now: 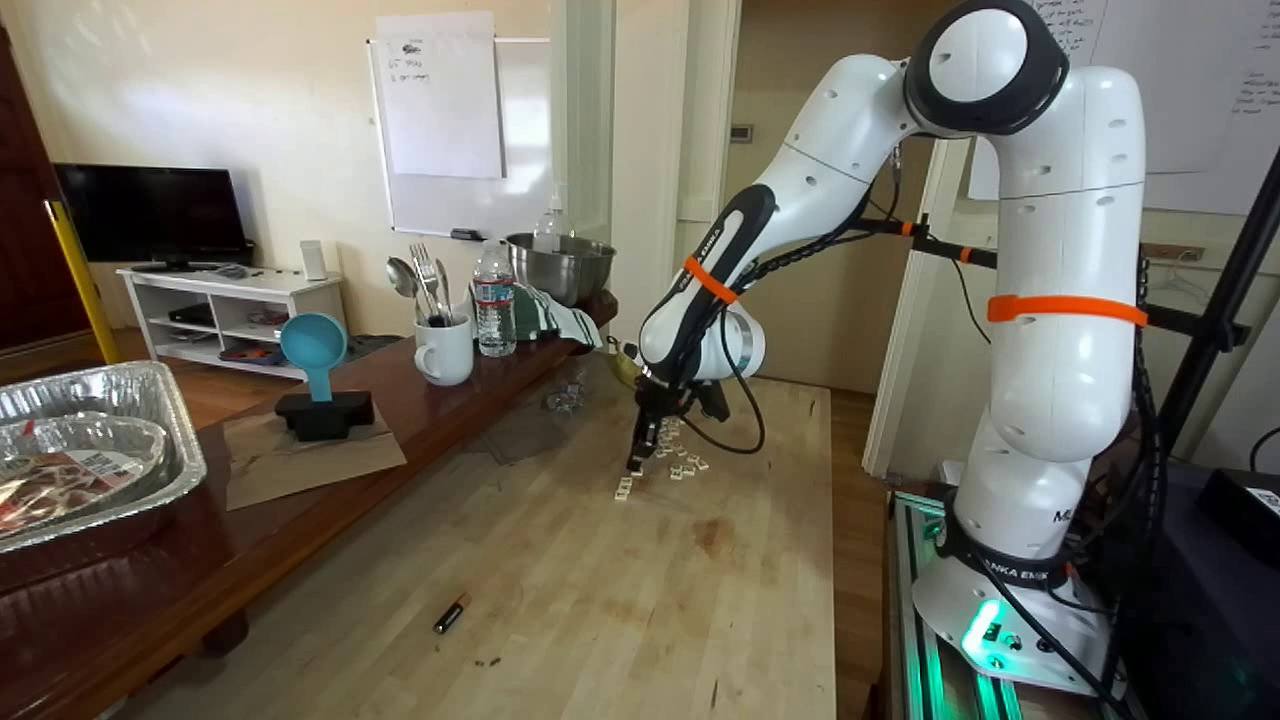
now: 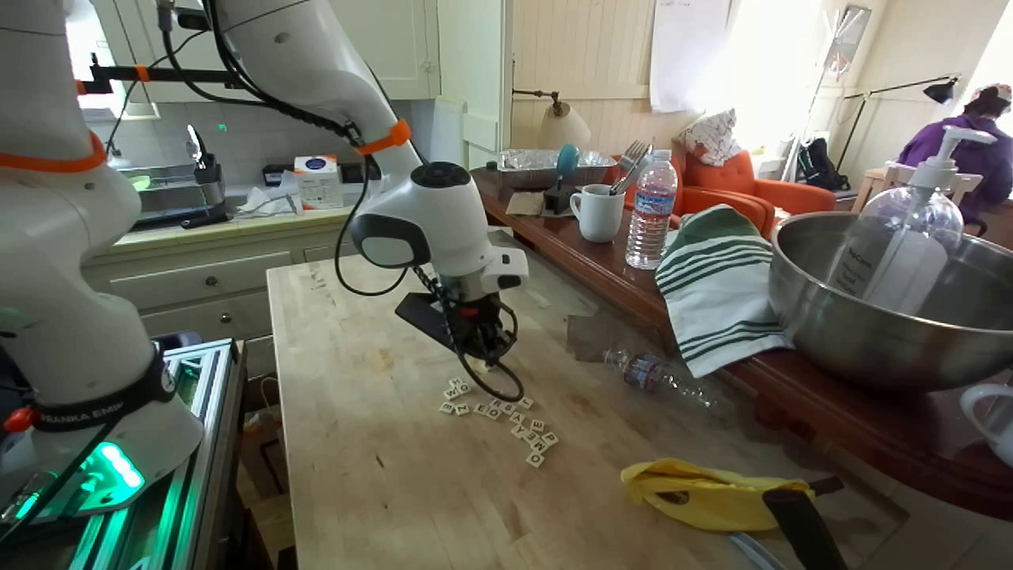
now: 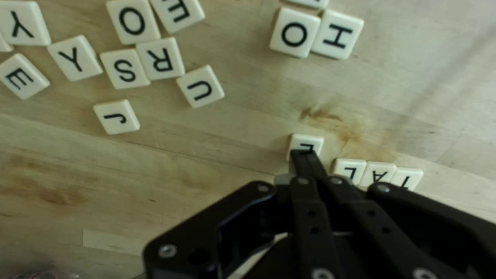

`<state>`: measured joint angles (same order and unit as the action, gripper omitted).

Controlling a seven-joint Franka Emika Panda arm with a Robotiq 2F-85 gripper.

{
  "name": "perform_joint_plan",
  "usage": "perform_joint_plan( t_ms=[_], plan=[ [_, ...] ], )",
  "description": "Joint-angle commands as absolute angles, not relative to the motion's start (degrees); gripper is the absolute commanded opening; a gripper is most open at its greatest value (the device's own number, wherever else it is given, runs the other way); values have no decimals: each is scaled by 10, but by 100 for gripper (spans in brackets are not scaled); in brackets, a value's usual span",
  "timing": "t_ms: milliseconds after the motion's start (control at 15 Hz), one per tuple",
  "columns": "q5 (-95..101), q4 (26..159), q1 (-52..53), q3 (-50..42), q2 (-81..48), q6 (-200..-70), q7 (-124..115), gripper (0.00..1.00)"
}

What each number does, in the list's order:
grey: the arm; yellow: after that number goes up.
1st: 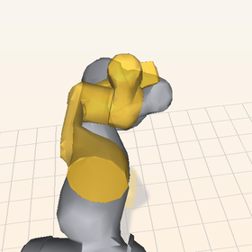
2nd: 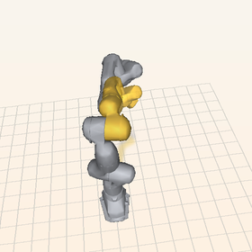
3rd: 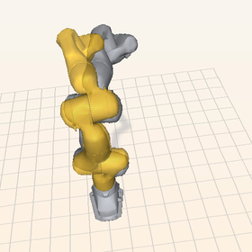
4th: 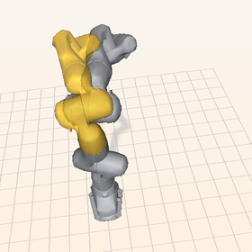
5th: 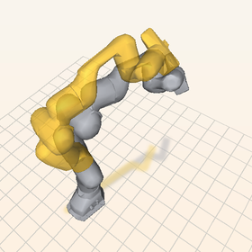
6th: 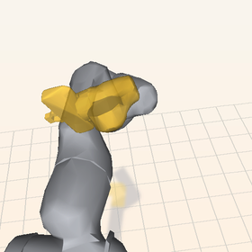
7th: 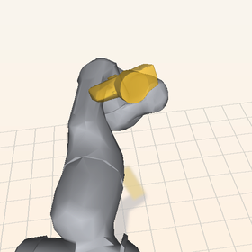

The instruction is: Use the tile letters to spell the word tale

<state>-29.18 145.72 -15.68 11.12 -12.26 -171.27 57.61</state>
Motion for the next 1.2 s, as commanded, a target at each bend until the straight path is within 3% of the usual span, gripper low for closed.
perform_joint_plan(
  t_ms=[0, 1133],
  plan=[
    [-316, 1443, -169, 134, -164, -1731, 601, 0],
    [-310, 1445, -179, 154, -170, -1732, 605, 0]
  ],
)
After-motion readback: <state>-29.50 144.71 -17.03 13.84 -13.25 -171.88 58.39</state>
